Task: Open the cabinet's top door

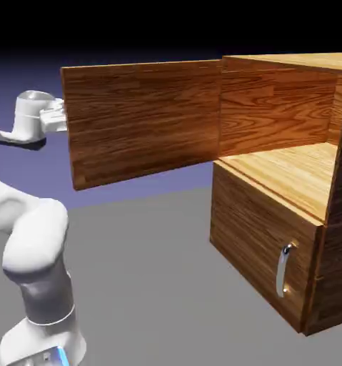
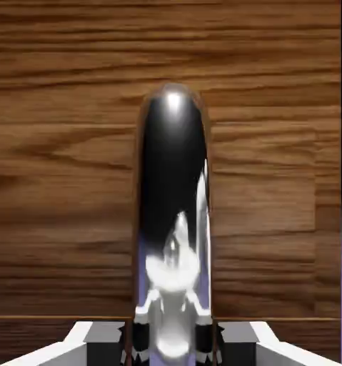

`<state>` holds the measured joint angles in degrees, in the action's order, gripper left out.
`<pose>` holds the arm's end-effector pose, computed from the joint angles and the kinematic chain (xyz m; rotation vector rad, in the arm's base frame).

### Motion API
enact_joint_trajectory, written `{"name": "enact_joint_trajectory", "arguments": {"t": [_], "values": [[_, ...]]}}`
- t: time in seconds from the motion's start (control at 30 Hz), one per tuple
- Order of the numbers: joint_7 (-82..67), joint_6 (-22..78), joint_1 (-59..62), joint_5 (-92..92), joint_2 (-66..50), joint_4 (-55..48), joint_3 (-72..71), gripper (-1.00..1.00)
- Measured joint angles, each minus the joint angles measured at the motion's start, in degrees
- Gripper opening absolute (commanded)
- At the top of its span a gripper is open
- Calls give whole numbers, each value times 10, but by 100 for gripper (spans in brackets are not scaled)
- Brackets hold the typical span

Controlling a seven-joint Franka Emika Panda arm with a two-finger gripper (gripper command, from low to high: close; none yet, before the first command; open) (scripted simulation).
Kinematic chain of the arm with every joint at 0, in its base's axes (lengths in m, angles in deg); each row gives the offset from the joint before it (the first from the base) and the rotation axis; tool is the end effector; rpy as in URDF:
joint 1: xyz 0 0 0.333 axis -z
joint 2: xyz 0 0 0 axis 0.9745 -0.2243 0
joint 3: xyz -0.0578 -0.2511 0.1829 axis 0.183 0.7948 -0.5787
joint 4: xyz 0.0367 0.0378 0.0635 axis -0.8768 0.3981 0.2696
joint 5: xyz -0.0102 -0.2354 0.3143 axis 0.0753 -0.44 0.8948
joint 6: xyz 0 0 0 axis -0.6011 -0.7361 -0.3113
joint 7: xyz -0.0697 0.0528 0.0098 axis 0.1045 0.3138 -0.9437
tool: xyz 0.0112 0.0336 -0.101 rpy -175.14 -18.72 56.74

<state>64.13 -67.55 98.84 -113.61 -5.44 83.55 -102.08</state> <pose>0.1466 0.3856 0.5065 0.8784 -1.7455 1.8553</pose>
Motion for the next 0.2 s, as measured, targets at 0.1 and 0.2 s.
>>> {"name": "enact_joint_trajectory", "arguments": {"t": [0.1,0.2], "values": [[-14,31,62,14,16,-57,-37,-100],[-32,64,124,26,37,-119,-69,-100]]}}
